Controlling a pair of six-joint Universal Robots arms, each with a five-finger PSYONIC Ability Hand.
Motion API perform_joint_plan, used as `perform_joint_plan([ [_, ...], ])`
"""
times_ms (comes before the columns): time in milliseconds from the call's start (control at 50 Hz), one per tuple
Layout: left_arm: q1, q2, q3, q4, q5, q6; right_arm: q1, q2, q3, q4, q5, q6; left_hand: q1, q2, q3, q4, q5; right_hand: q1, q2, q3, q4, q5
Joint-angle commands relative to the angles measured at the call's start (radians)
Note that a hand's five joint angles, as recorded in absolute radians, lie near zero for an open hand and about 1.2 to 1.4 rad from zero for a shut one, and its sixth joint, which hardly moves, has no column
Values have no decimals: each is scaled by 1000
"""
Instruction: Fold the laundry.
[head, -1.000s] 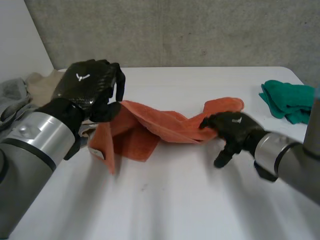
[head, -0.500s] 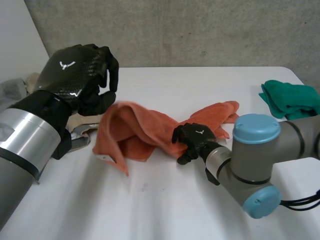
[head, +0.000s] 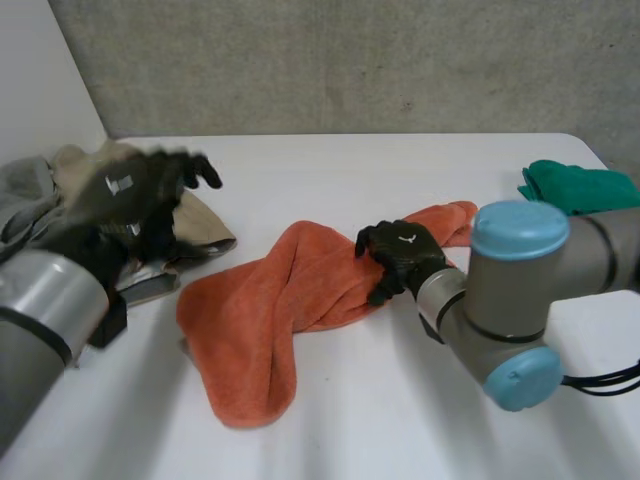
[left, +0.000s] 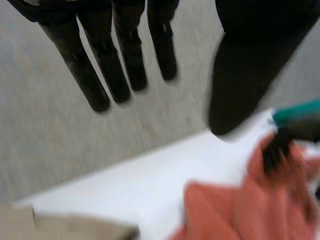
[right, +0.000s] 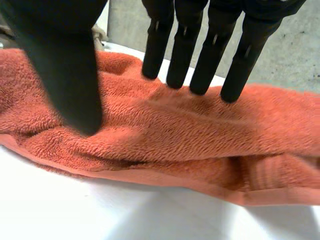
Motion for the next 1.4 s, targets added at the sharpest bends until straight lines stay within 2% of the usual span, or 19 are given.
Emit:
perform_joint_plan([
  [20, -42, -36, -171, -34, 3, 44, -57, -112, 54, 51, -41, -95, -223, -275, -281, -292, -296, -32, -33, -42, -41, -29],
  [140, -114, -86, -282, 61, 3, 148, -97, -163, 100, 64, -63, -213, -58, -111, -117, -128, -132, -87, -89, -98, -97, -85],
  [260, -122, -148, -313, 107, -5, 196, -103, -172, 141, 61, -73, -226, 86, 33, 27, 16, 12, -90, -92, -101, -99, -88],
  [640, -104, -372, -230, 210, -22, 247, -122, -175, 227, 2, -77, -226, 100, 47, 41, 31, 26, -84, -86, -95, -94, -82],
  [660, -102, -378, -225, 211, -22, 251, -123, -175, 229, 0, -75, -226, 138, 85, 79, 69, 64, -82, -83, -92, -91, -79],
  [700, -95, -395, -211, 231, -26, 260, -129, -177, 232, 0, -77, -226, 457, 404, 398, 388, 383, -81, -83, -92, -91, -79],
  [740, -85, -418, -199, 256, -31, 268, -132, -178, 232, -1, -78, -226, 602, 549, 543, 532, 528, -79, -80, -89, -88, -76],
  [780, -78, -447, -182, 276, -34, 276, -137, -180, 234, -1, -80, -226, 839, 786, 780, 769, 765, -76, -77, -86, -85, -73],
  [860, -55, -470, -159, 253, -45, 283, -143, -197, 240, -1, -83, -223, 840, 787, 781, 770, 766, -76, -77, -86, -85, -73],
  [1120, -7, -165, -124, 190, -31, 205, -140, -234, 229, 34, -100, -223, 840, 787, 781, 770, 766, -84, -86, -95, -94, -82],
  [1280, -7, -56, -63, 27, -22, 168, -63, -189, 218, 196, -147, -224, 840, 787, 781, 770, 766, -87, -89, -98, -97, -85],
  [1400, -13, 6, -44, -20, 9, 127, -1, -109, 171, 106, -138, -159, 840, 787, 781, 770, 766, -73, -74, -84, -82, -70],
])
